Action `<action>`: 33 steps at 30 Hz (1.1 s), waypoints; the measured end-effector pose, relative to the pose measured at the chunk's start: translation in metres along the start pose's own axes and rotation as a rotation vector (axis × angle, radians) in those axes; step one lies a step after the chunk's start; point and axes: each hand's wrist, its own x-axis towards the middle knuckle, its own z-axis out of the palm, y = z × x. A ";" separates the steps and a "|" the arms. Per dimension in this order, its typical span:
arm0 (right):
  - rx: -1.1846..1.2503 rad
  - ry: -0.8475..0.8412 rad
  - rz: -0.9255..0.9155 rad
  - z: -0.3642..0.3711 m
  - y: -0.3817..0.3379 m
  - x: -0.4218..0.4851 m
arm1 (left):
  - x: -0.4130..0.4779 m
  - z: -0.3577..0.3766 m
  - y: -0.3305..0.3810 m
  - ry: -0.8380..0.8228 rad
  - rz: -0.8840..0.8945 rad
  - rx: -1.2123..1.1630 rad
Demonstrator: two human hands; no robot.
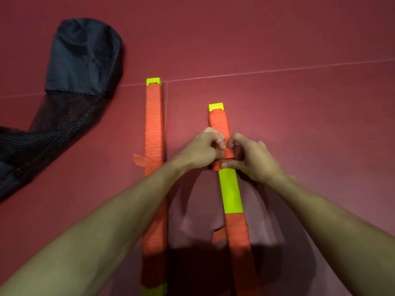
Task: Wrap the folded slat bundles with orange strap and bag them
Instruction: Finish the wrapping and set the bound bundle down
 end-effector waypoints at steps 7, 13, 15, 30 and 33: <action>0.056 0.034 -0.038 0.000 0.001 -0.001 | -0.008 -0.004 -0.005 -0.079 0.094 0.187; 0.040 0.015 -0.027 -0.005 0.001 -0.004 | -0.013 -0.001 -0.002 -0.022 0.140 0.302; 0.030 0.013 -0.029 -0.007 0.001 -0.005 | -0.015 0.000 -0.002 -0.011 0.148 0.311; -0.024 0.104 -0.164 -0.004 0.009 -0.009 | -0.013 0.004 -0.009 0.004 0.213 0.355; -0.046 0.138 -0.144 -0.001 0.007 -0.008 | -0.013 0.004 -0.008 0.021 0.225 0.364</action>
